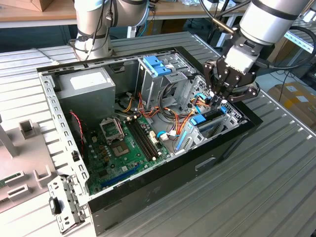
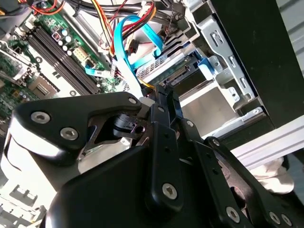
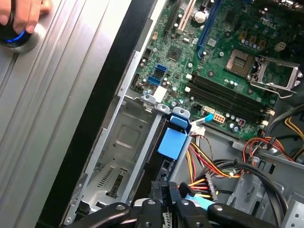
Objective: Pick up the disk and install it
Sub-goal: 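Insert the first disk wire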
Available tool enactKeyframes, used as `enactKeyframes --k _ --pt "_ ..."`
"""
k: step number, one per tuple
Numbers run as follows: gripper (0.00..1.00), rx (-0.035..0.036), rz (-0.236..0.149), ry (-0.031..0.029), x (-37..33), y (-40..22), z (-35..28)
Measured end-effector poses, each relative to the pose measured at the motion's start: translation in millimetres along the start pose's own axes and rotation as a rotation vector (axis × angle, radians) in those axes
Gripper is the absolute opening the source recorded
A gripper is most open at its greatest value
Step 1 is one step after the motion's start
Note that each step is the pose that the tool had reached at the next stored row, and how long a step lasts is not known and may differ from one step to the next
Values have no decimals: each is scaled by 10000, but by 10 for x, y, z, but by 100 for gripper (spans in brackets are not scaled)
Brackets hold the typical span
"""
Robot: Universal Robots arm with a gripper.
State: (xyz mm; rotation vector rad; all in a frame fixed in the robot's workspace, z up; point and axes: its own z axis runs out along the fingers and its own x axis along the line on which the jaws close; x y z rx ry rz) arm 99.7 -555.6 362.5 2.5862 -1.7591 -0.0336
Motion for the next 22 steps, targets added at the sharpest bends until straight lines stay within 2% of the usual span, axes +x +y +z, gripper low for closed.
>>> enactKeyframes --k 11,17,19,22 --pt "17 10 1008 -24 0 0 10" --pt "17 17 1712 -40 0 -1 18" --pt "17 21 2129 -50 0 -1 22" --pt "17 24 2417 -57 0 -1 24"
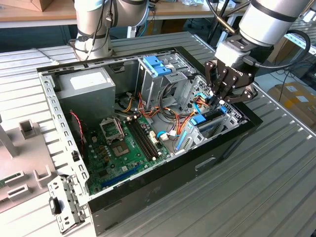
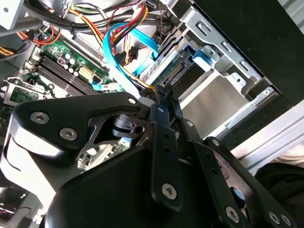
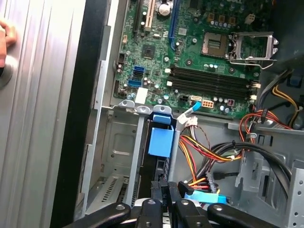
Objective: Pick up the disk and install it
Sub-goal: 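Insert the first disk wire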
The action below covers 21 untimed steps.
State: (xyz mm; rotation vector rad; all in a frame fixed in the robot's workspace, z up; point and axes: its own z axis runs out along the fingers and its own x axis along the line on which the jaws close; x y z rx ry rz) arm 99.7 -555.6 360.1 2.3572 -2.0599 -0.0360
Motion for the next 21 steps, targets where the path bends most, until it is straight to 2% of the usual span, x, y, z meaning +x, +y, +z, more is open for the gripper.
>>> enactKeyframes --k 6,10,21 --pt "17 6 542 -13 0 0 4" --pt "17 12 1162 -28 0 0 11" --pt "17 25 2498 -59 0 0 23"
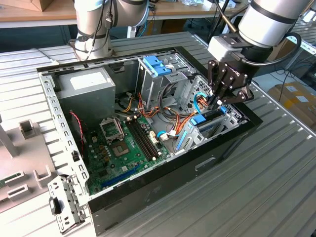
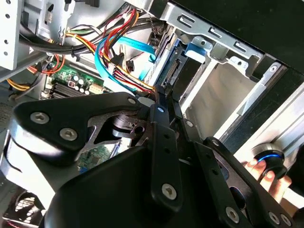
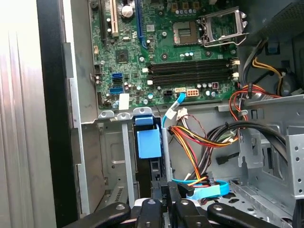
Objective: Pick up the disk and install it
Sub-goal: 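Insert the first disk wire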
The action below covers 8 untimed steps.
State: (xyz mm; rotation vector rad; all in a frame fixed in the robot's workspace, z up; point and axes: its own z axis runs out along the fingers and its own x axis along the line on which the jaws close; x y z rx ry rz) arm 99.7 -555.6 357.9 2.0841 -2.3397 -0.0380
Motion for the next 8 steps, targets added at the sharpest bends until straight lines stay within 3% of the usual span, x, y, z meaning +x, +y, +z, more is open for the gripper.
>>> enactKeyframes --k 8 --pt "17 10 996 -24 0 0 8"
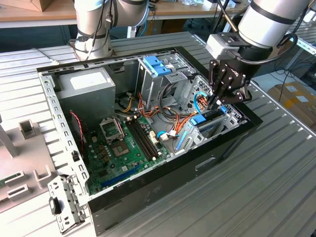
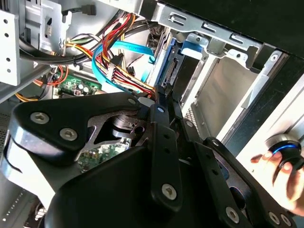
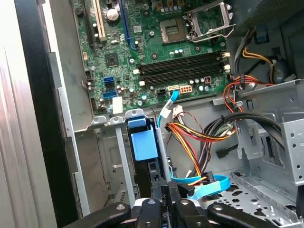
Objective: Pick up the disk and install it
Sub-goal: 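Insert the first disk wire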
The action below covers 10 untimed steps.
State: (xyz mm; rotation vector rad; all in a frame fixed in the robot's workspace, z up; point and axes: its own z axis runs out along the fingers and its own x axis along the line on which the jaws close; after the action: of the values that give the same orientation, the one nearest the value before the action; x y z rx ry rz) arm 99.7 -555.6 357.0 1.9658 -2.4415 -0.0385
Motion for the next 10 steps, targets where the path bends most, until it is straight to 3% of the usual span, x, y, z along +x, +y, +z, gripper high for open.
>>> enactKeyframes --k 3,5,8,10 --pt "17 3 296 -7 0 0 2" --pt "17 3 287 -8 0 0 2" --pt "17 0 -20 -1 -2 -7 3" --pt "17 -4 -475 11 -3 -13 3"
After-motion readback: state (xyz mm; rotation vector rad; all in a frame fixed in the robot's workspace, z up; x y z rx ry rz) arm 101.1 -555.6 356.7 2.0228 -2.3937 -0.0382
